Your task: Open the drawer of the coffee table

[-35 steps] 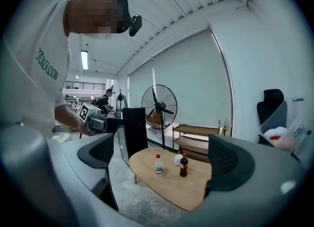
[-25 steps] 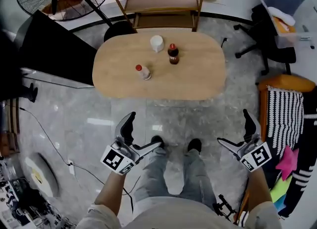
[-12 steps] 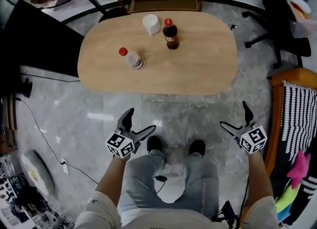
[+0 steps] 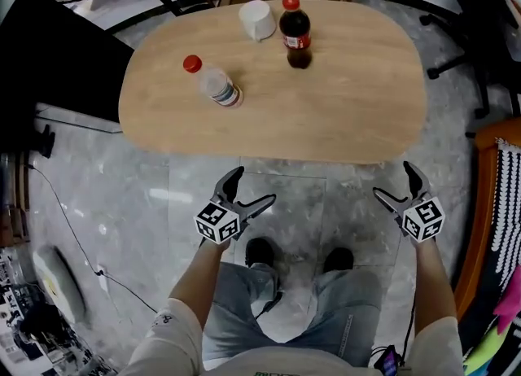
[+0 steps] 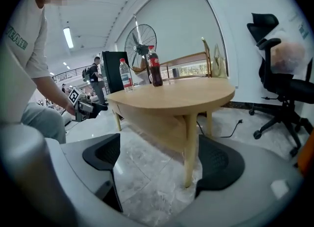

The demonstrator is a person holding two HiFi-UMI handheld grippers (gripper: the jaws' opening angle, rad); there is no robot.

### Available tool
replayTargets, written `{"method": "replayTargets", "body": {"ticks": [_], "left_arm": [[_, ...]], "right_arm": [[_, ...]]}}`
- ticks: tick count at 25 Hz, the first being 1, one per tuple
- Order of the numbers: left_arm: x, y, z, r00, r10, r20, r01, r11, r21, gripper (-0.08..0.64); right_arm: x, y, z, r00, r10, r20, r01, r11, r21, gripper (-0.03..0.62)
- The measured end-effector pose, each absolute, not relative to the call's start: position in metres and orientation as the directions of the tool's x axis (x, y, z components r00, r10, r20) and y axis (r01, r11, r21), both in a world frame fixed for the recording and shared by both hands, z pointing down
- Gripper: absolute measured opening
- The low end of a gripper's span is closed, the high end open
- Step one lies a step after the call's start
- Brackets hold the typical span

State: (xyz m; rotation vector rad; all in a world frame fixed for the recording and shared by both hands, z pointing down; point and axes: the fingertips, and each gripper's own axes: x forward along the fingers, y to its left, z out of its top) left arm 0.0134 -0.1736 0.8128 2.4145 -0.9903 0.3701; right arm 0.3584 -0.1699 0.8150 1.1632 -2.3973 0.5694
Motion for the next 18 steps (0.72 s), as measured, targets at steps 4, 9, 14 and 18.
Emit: {"method": "replayTargets", "body": {"ticks": [4,9,14,18], "left_arm": [[0.022,-0.193,0.848,0.713,-0.573,0.404,-0.700,-0.619,0.357,0.460],[0.024,-0.221,0.879,0.687,-0.617,0.384,-0.726,-0.560,0.398,0.460],[0.022,-0.247,0.898,0.656,-0.695,0.294,-0.697,-0.409,0.589,0.460],[0.035,-0.261,0.893,0.682,-0.721,0.125,-0.541,-0.382,0.750,0.454]], "right_arm": [[0.364,-0.189,0.841,-0.561,-0.637,0.529,-0.801,0.579,-0.153,0.491],[0.361,-0.208,0.853,-0.571,-0.648,0.505,-0.792,0.596,-0.132,0.476],[0.341,-0.220,0.848,-0.606,-0.646,0.464,-0.768,0.628,-0.128,0.459],[0.327,-0.225,0.842,-0.636,-0.635,0.438,-0.740,0.663,-0.114,0.419]]}}
